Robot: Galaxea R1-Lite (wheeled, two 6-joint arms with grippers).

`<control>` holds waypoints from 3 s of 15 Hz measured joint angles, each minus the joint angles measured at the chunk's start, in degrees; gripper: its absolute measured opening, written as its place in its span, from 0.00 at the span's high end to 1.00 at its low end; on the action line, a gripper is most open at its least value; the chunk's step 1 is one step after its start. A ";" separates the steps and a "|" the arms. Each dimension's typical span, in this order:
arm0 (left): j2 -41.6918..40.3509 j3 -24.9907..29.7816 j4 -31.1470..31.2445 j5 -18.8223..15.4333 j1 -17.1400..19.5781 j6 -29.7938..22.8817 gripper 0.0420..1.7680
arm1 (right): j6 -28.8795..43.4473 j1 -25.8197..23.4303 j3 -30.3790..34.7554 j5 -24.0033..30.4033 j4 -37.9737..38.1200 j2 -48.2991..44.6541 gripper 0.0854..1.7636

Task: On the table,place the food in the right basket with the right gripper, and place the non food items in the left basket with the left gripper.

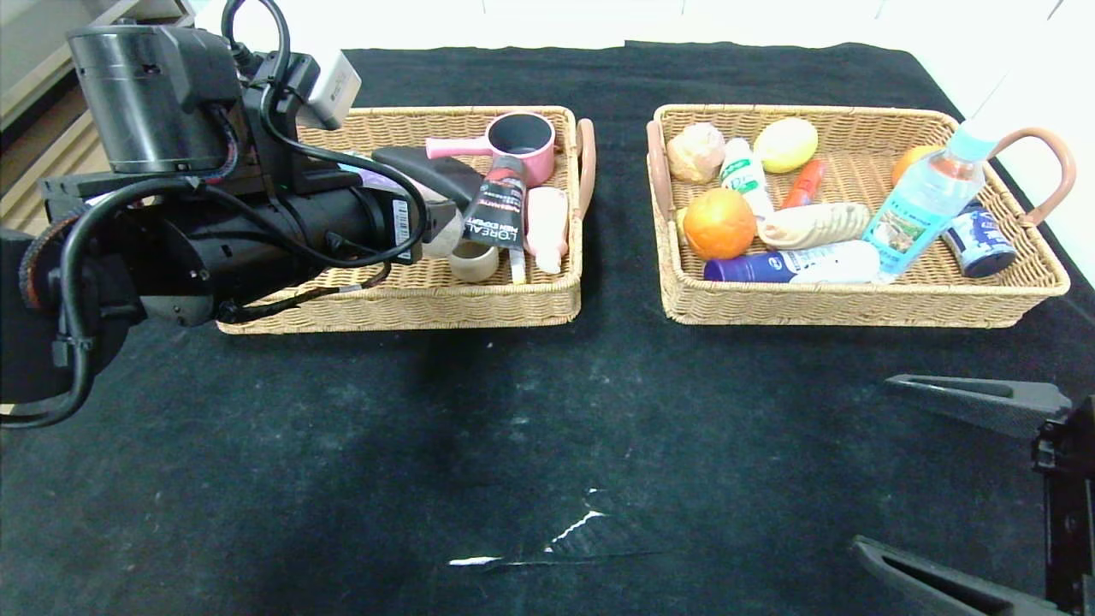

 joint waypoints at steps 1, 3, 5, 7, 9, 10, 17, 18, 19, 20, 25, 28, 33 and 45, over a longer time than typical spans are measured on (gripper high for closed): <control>-0.05 0.09 -0.02 0.05 0.00 0.00 0.21 | 0.01 -0.05 -0.02 0.02 -0.02 0.00 0.03; -0.21 0.17 0.11 0.11 -0.07 0.07 0.17 | 0.00 -0.11 -0.04 0.02 -0.02 -0.02 0.03; -0.66 0.35 0.52 0.27 -0.18 0.09 0.14 | 0.00 -0.11 -0.04 0.05 0.01 -0.02 0.03; -1.51 1.00 0.85 0.38 -0.33 0.29 0.12 | -0.02 -0.09 0.07 0.07 0.00 -0.02 0.03; -2.58 1.77 1.11 0.44 -0.49 0.55 0.10 | 0.00 -0.06 0.11 0.07 0.01 -0.02 0.03; -3.24 2.23 1.30 0.55 -0.61 0.66 0.09 | 0.00 -0.06 0.11 0.07 0.01 -0.02 0.03; -12.18 7.74 8.39 0.55 -6.72 0.99 0.05 | 0.00 -0.06 0.16 0.05 -0.05 -0.05 0.03; -14.06 8.79 9.65 0.52 -8.27 1.01 0.05 | 0.00 -0.17 0.11 0.07 -0.07 -0.07 0.03; -15.90 9.51 10.87 0.40 -9.56 1.02 0.05 | 0.04 -0.55 0.00 0.11 -0.07 -0.09 0.03; -17.94 10.25 12.58 0.20 -10.69 1.02 0.05 | 0.01 -1.29 -0.06 0.16 -0.07 -0.13 0.03; -28.88 18.62 15.99 -0.28 -12.40 1.45 0.04 | 0.01 -4.68 -0.30 0.38 -0.07 -0.29 0.03; -35.36 24.48 16.24 -1.13 -12.48 1.46 0.04 | 0.23 -6.07 -0.61 0.44 0.01 -1.04 0.03; -45.36 31.67 16.32 -4.78 -12.35 1.43 0.04 | 0.15 -11.52 -1.68 0.39 2.93 -4.66 0.03; -61.66 31.12 28.77 -8.39 12.35 2.21 0.03 | 2.79 -21.99 -11.67 -5.30 46.39 -35.08 0.03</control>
